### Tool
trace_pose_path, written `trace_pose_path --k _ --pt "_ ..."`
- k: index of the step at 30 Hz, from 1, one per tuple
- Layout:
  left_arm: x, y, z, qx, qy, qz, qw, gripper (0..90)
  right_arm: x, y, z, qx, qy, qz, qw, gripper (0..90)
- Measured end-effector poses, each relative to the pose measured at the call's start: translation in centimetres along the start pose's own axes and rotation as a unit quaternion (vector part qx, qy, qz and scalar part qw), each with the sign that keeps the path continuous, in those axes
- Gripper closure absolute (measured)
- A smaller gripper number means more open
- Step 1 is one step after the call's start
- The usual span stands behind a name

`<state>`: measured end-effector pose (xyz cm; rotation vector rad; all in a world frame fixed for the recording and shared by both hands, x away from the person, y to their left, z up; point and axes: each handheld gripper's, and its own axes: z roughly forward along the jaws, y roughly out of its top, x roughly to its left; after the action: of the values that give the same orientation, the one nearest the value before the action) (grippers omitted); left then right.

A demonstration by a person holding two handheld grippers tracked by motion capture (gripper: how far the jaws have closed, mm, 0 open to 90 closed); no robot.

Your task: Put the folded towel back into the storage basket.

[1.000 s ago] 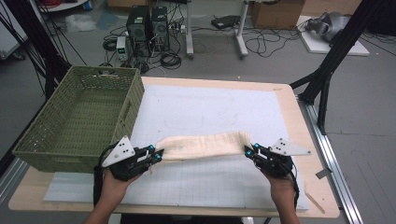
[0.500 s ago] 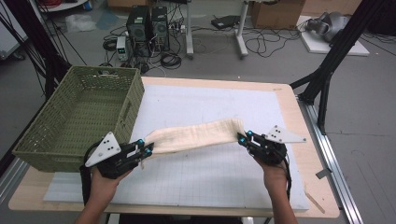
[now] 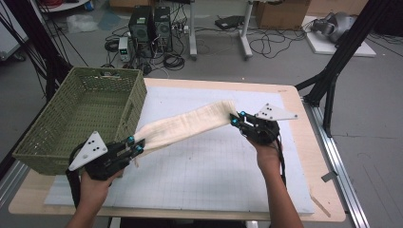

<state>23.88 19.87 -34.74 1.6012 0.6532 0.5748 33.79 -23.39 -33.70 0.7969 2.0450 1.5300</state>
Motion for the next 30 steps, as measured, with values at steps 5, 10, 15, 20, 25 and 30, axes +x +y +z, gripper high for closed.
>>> trace_pose_path --k 5,10,15,20,25,30 --pt "0.4 0.4 -0.8 -0.009 0.013 0.000 0.9999 81.3 0.0 1.7 1.7 -0.006 0.002 -0.008 0.9999 80.9" --pt "0.7 0.6 -1.5 -0.017 0.023 -0.002 0.9996 81.3 0.2 3.4 3.3 -0.005 0.001 -0.020 0.9998 80.9" --pt "0.9 0.9 -2.2 -0.024 0.035 0.000 0.9991 81.3 0.3 4.9 4.8 -0.010 0.001 -0.028 0.9995 80.9" --pt "1.2 1.1 -2.8 -0.029 0.047 -0.002 0.9985 81.3 0.7 6.4 6.5 -0.009 -0.003 -0.038 0.9992 80.9" --pt "1.6 1.3 -3.6 -0.034 0.059 -0.003 0.9976 81.3 1.0 7.7 8.2 -0.013 0.002 -0.037 0.9992 80.9" --pt "2.0 1.4 -4.3 -0.041 0.070 -0.004 0.9967 81.3 1.6 8.9 9.9 -0.013 0.002 -0.037 0.9992 80.9"
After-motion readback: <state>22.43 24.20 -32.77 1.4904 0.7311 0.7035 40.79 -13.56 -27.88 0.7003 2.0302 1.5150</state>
